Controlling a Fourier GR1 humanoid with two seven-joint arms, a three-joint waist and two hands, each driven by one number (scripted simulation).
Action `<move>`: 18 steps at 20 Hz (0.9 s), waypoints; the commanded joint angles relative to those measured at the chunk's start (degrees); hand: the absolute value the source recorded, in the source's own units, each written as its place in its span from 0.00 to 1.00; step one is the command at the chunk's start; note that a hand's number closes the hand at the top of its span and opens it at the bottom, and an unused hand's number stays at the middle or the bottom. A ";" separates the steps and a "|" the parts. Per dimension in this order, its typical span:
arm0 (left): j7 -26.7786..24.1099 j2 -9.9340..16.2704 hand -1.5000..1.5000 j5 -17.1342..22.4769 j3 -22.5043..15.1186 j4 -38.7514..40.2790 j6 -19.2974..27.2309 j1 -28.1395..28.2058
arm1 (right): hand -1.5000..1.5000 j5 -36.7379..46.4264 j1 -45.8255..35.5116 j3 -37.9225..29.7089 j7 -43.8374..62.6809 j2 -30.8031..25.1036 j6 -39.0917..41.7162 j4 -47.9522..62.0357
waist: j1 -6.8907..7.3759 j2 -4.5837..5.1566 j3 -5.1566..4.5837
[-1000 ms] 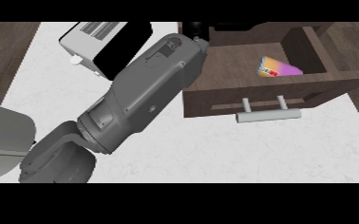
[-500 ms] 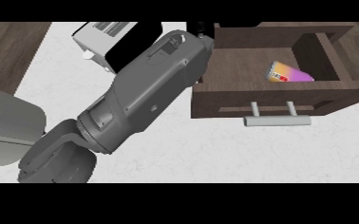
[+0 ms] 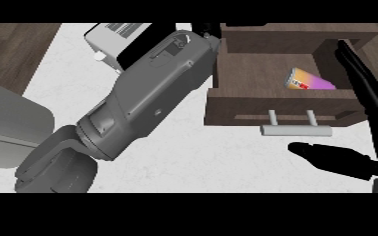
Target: Pick up the can, place it into the drawer and close the drawer
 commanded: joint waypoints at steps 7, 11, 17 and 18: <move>4.46 5.24 0.00 -3.09 -0.06 -5.89 -0.25 3.35 | 0.00 17.22 -12.20 8.75 -5.42 -1.63 -10.05 24.66 | 1.24 -0.37 0.00; 5.82 7.78 0.00 -4.09 -0.25 -8.95 0.03 5.17 | 0.00 23.02 -16.74 9.79 -6.58 -3.92 -12.55 34.02 | 1.77 -0.36 0.00; 8.83 12.06 0.00 -6.34 -0.73 -14.83 1.50 8.97 | 0.00 28.03 -23.10 9.13 -7.26 -2.02 -21.27 51.18 | 1.75 -0.41 0.02; 11.43 13.36 0.00 -6.55 -0.87 -15.88 2.32 7.07 | 0.00 28.17 -23.11 8.13 -8.40 -1.23 -25.39 54.75 | 1.93 -0.38 0.05</move>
